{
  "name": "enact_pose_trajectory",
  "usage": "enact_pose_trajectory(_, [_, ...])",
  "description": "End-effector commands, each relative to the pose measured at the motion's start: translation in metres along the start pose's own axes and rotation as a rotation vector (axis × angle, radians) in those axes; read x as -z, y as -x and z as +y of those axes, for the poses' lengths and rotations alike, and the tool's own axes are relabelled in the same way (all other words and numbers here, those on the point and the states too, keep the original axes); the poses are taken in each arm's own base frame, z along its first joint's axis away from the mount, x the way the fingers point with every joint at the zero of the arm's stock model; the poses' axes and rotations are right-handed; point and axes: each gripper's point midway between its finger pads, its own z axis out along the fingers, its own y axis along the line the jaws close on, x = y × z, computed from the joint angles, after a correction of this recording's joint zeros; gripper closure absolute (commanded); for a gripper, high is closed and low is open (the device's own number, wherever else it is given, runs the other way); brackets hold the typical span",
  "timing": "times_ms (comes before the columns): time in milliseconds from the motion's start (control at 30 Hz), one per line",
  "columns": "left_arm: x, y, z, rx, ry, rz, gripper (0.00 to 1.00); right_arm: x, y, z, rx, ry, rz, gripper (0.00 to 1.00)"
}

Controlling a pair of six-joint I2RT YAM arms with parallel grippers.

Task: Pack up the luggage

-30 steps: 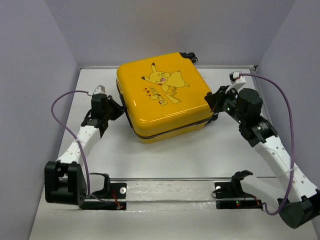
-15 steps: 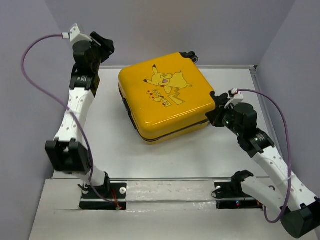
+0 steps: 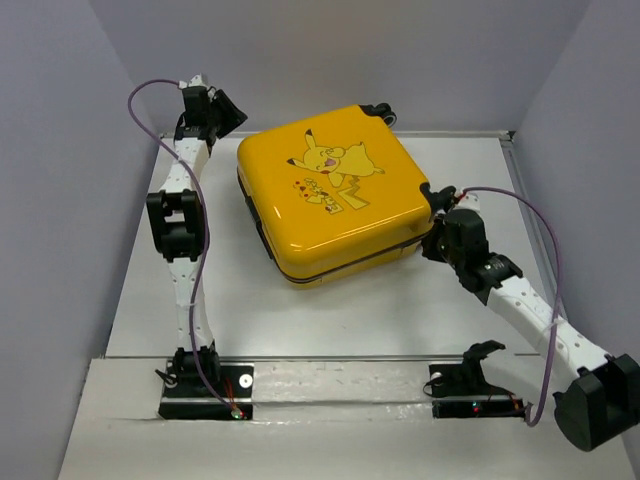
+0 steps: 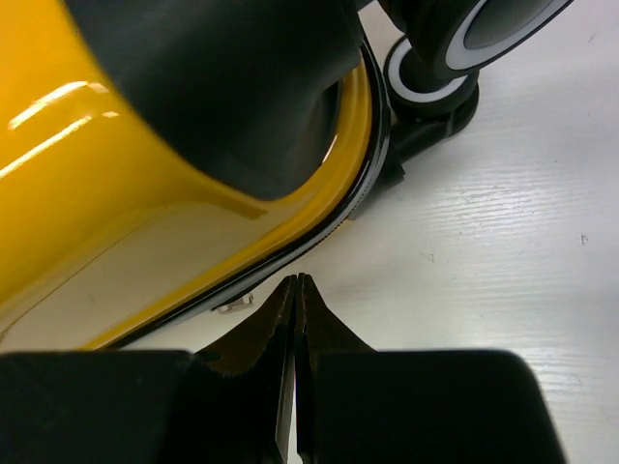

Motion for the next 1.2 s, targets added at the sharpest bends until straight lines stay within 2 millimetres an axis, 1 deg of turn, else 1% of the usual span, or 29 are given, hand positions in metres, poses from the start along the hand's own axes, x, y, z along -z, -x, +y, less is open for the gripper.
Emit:
enact_pose_trajectory(0, [0.018,0.039,-0.061,-0.065,-0.19,-0.086,0.42,-0.014,0.029,0.003,0.023,-0.026,-0.056,0.93])
enact_pose_trajectory(67, [0.007,0.029,-0.05,-0.062,-0.181,-0.068,0.41,-0.019,0.025,0.008,0.025,-0.004,-0.032,0.93])
enact_pose_trajectory(133, [0.004,0.026,-0.06,-0.072,-0.245,-0.062,0.41,-0.026,0.019,0.013,0.023,0.02,-0.005,0.93])
enact_pose_trajectory(233, [-0.004,0.007,-0.061,-0.092,-0.285,-0.014,0.45,-0.034,0.014,0.017,0.025,0.033,0.009,0.93])
enact_pose_trajectory(267, [-0.008,-0.011,-0.076,-0.125,-0.312,0.013,0.46,-0.036,0.017,0.02,0.034,0.046,0.005,0.93])
enact_pose_trajectory(367, [-0.01,-0.038,-0.084,-0.157,-0.332,0.059,0.47,-0.043,0.025,0.032,0.035,0.088,-0.014,0.93])
enact_pose_trajectory(400, [-0.005,-0.049,-0.077,-0.152,-0.316,0.08,0.48,-0.044,0.031,0.036,0.045,0.106,-0.033,0.93])
enact_pose_trajectory(433, [-0.003,-0.047,-0.076,-0.148,-0.313,0.053,0.5,-0.049,0.036,0.038,0.039,0.112,-0.041,0.93])
enact_pose_trajectory(467, [0.002,-0.048,-0.075,-0.137,-0.309,0.04,0.52,-0.049,0.04,0.043,0.042,0.129,-0.049,0.93])
enact_pose_trajectory(500, [0.017,-0.038,-0.083,-0.132,-0.315,0.007,0.53,-0.05,0.048,0.049,0.06,0.156,-0.068,0.93])
enact_pose_trajectory(533, [0.017,-0.059,-0.062,-0.083,-0.261,0.041,0.55,-0.052,0.057,0.053,0.06,0.175,-0.094,0.93])
enact_pose_trajectory(567, [0.031,-0.046,-0.073,-0.074,-0.27,-0.001,0.58,-0.059,0.056,0.059,0.081,0.205,-0.091,0.93])
enact_pose_trajectory(600, [0.035,-0.069,-0.057,-0.037,-0.232,0.037,0.59,-0.061,0.061,0.065,0.097,0.23,-0.104,0.93])
enact_pose_trajectory(633, [0.041,-0.073,-0.055,-0.003,-0.222,0.038,0.6,-0.063,0.069,0.072,0.113,0.254,-0.125,0.93])
enact_pose_trajectory(667, [0.047,-0.072,-0.052,0.005,-0.191,0.013,0.61,-0.065,0.08,0.081,0.123,0.299,-0.16,0.93])
enact_pose_trajectory(700, [0.061,-0.075,-0.044,0.02,-0.137,-0.001,0.65,-0.073,0.079,0.083,0.13,0.301,-0.154,0.93])
enact_pose_trajectory(767, [0.073,-0.074,-0.028,0.081,-0.04,-0.042,0.71,-0.076,0.098,0.094,0.124,0.34,-0.175,0.93])
enact_pose_trajectory(800, [0.091,-0.079,-0.02,0.116,0.008,-0.054,0.72,-0.083,0.099,0.095,0.128,0.347,-0.168,0.93])
enact_pose_trajectory(833, [0.1,-0.08,-0.016,0.135,0.027,-0.069,0.72,-0.086,0.103,0.099,0.128,0.359,-0.17,0.93])
enact_pose_trajectory(867, [0.108,-0.078,-0.013,0.144,0.05,-0.091,0.73,-0.087,0.117,0.104,0.125,0.375,-0.191,0.93])
enact_pose_trajectory(900, [0.126,-0.078,-0.011,0.145,0.07,-0.106,0.73,-0.09,0.118,0.109,0.12,0.391,-0.182,0.93])
enact_pose_trajectory(933, [0.135,-0.076,-0.002,0.145,0.116,-0.132,0.72,-0.095,0.122,0.112,0.118,0.412,-0.174,0.93])
enact_pose_trajectory(967, [0.154,-0.062,-0.011,0.14,0.109,-0.177,0.7,-0.097,0.123,0.115,0.12,0.421,-0.171,0.93])
enact_pose_trajectory(1000, [0.164,-0.064,0.0,0.139,0.155,-0.198,0.67,-0.1,0.127,0.112,0.117,0.412,-0.171,0.93])
enact_pose_trajectory(1033, [0.173,-0.057,0.0,0.136,0.162,-0.226,0.61,-0.103,0.127,0.112,0.12,0.407,-0.164,0.91])
enact_pose_trajectory(1067, [0.181,-0.045,0.003,0.134,0.172,-0.257,0.37,-0.109,0.124,0.103,0.115,0.373,-0.132,0.88])
enact_pose_trajectory(1100, [0.193,-0.021,-0.009,0.111,0.145,-0.301,0.26,-0.108,0.133,0.1,0.114,0.36,-0.139,0.81])
enact_pose_trajectory(1133, [0.199,-0.012,-0.01,0.102,0.155,-0.294,0.19,-0.108,0.129,0.097,0.119,0.344,-0.112,0.75])
enact_pose_trajectory(1167, [0.208,0.012,-0.004,0.099,0.168,-0.332,0.09,-0.105,0.136,0.093,0.121,0.331,-0.121,0.6])
